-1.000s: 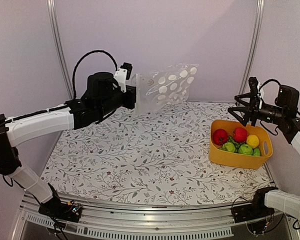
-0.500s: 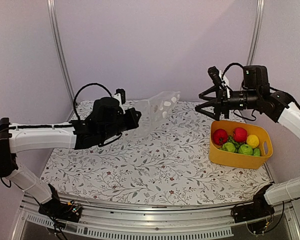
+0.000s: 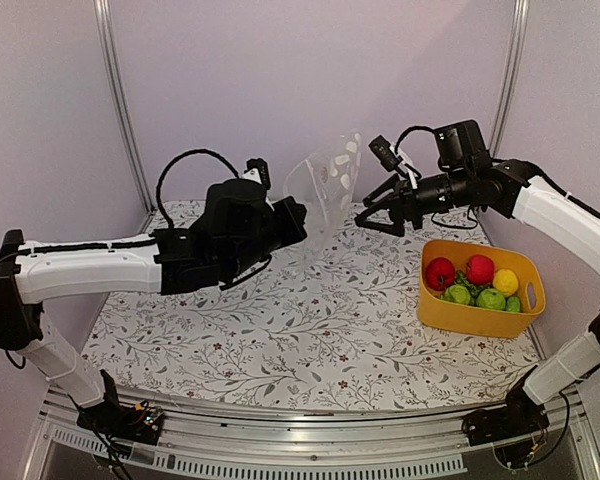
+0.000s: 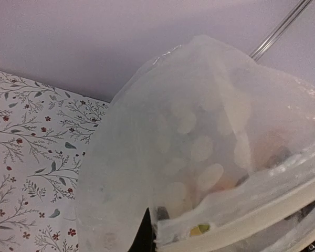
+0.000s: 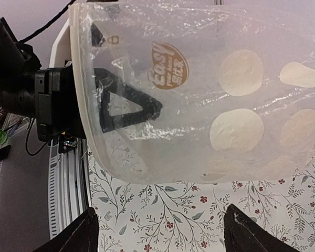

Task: Place the food in the zip-top bag and seal the zipper
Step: Adjust the zipper food storage bag.

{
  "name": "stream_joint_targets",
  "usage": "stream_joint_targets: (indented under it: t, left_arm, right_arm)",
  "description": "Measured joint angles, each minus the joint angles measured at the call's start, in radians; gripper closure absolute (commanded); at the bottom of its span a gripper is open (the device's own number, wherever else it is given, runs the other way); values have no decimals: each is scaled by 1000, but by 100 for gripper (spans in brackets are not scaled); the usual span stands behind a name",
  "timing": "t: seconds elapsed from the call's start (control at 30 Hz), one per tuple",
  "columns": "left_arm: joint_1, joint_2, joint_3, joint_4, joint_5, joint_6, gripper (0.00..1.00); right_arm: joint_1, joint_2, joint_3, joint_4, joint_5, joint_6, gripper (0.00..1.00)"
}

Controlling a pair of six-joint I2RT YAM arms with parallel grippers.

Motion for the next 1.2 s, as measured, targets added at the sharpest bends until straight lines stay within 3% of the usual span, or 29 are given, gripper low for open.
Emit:
stream_joint_targets:
  t: [0.27,0.47,0.6,0.7,0.8,0.87,1.0,1.07,1.2]
  left_arm:
    - [-116,106,53,-114,-115,-51,100]
    - [-172,120,97,-201,-189,-92,98]
    - [-177,123,97,-206,-220,-122,98]
    - [-177,135,97,-185,-238,-130,98]
    - [-177,169,114,-163,-242,-121,97]
    - [-177,200,140,-160,-241,-113,97]
    - [-177,237,180,-172,-241,-109,95]
    - [-177,242,185,-182,-242,-109,88]
    - [-177,243,186,-203,-246,-117,64]
  right_arm:
    - [73,-20,-42,32,23,55,11]
    - [131,-50,-62,40,140,92,3]
    - [131,-57,-97,61,232,119,5]
    - [131,-58,-128,72,320,152,18]
    - [131,-51,-130,80,408,199,38]
    - [130,-40,-127,91,473,225,54]
    - [130,-5,-122,106,533,272,98]
    - [130,16,-122,112,533,296,100]
    - [130,44,-122,113,503,330,100]
